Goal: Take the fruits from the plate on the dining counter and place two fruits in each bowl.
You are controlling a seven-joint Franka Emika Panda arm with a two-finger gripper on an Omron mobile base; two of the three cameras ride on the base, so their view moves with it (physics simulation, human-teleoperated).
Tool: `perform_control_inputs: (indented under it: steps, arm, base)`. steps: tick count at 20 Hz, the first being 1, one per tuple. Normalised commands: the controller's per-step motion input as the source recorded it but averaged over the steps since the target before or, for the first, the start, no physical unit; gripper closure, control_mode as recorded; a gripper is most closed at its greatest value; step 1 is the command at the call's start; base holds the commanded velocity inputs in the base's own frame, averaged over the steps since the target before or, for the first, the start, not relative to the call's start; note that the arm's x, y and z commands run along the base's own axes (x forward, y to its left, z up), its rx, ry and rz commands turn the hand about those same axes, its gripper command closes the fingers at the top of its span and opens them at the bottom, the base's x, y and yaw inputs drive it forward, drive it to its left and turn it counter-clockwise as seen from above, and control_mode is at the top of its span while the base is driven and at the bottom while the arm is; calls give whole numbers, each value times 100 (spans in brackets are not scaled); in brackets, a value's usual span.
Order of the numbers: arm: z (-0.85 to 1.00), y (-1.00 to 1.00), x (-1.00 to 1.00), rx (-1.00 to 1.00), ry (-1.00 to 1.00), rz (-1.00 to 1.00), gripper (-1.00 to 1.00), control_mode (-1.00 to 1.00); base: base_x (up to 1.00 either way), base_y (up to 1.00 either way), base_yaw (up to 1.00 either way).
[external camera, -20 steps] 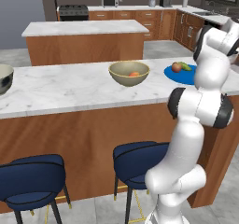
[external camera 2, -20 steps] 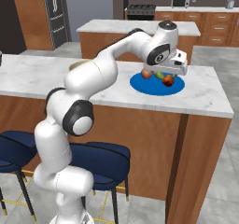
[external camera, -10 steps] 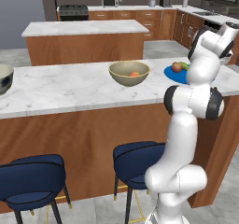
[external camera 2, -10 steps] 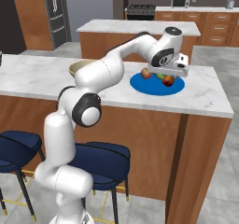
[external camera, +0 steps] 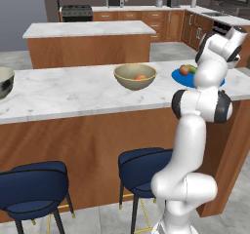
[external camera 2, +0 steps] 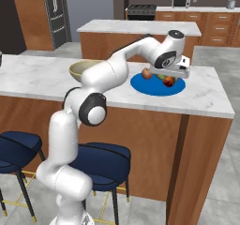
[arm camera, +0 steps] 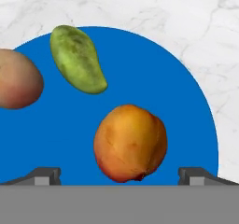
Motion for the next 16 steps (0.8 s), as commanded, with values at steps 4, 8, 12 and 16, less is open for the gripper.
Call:
perform_control_inputs:
  steps: [4,8,12,16]
  arm:
    - [-20,0,22,0,-2,0,-100,-100]
    - [-22,0,16,0,-1,0,-100,-100]
    - [-20,0,17,0,-1,0,-100,-100]
    - [-22,0,8,0,0,0,100,-100]
  base:
    - [0,0,0]
    - [0,0,0]
    - [0,0,0]
    - [0,0,0]
